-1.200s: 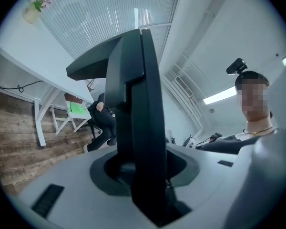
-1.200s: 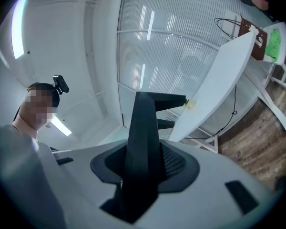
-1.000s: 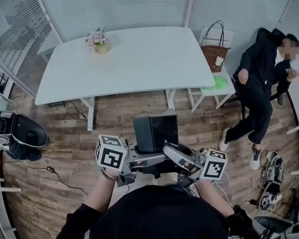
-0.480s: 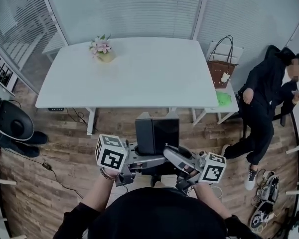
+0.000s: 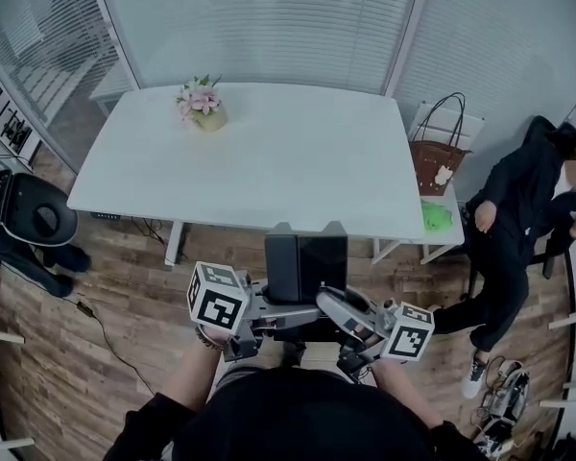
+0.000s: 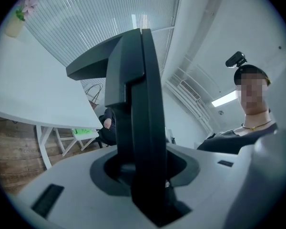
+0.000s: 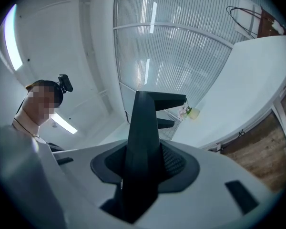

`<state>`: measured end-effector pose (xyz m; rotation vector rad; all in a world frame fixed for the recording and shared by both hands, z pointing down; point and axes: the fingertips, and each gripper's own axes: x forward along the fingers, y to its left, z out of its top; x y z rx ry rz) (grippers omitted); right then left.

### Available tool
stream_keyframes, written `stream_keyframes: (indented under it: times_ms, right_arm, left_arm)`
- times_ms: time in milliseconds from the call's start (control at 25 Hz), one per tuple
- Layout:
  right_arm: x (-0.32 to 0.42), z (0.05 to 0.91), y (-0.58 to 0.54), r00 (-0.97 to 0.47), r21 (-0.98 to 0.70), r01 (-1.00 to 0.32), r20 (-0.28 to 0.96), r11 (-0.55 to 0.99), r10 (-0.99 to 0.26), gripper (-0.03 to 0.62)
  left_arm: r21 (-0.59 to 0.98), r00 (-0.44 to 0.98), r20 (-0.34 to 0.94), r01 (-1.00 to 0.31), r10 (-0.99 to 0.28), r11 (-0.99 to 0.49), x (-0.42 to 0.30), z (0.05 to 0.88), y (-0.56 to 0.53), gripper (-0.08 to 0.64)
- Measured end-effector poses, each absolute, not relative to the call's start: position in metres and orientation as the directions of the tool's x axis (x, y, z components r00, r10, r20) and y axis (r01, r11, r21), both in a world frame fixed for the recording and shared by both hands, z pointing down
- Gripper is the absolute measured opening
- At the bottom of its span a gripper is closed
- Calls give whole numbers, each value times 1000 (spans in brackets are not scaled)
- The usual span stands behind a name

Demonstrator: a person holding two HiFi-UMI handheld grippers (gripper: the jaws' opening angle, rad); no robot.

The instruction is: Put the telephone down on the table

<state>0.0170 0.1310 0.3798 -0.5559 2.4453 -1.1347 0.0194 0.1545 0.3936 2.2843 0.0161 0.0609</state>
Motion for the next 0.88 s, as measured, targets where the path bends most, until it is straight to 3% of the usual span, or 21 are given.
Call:
stream_keyframes:
  times_ms: [880]
  right_arm:
    - [22,384,97,-835,-803,-186,-175,567,-521,161]
  left_arm:
    - [780,996,60,-10,59,-625,24,397,122,178]
